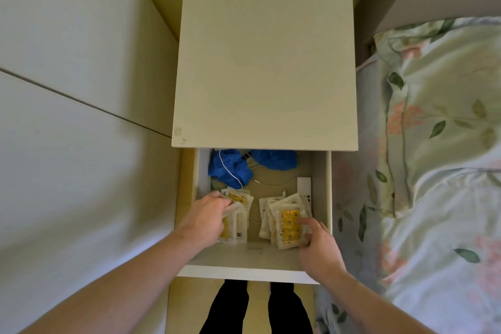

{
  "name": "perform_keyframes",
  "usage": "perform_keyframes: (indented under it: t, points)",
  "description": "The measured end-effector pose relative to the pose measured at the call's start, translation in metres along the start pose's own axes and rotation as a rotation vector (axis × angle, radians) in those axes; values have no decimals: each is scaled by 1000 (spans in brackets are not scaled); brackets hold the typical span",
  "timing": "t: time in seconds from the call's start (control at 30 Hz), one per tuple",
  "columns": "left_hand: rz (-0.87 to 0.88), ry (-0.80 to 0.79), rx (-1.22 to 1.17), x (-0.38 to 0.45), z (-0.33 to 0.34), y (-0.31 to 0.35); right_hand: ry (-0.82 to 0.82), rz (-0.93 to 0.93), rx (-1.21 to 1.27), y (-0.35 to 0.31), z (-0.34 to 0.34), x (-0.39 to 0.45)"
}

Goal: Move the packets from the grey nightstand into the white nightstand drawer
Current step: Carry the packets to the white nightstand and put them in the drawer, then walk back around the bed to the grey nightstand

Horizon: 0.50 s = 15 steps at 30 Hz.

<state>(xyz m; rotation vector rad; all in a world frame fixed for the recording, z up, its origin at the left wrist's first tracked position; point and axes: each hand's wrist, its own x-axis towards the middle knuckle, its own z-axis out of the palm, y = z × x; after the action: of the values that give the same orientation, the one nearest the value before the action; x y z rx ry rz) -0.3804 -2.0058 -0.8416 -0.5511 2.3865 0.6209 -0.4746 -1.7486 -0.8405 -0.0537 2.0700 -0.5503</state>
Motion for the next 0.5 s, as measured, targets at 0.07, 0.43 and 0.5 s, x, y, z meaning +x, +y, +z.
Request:
perform_keyframes:
  t: [0.07,0.43,0.5]
  points:
    - [64,26,-13,1,-5,19,48,-13,10,5,-9,-4]
    - [81,-130,-92,44,47,126,213,36,131,44,-43,-30]
    - [57,-126,-71,42,60,132,221,52,139,52,-45,-36]
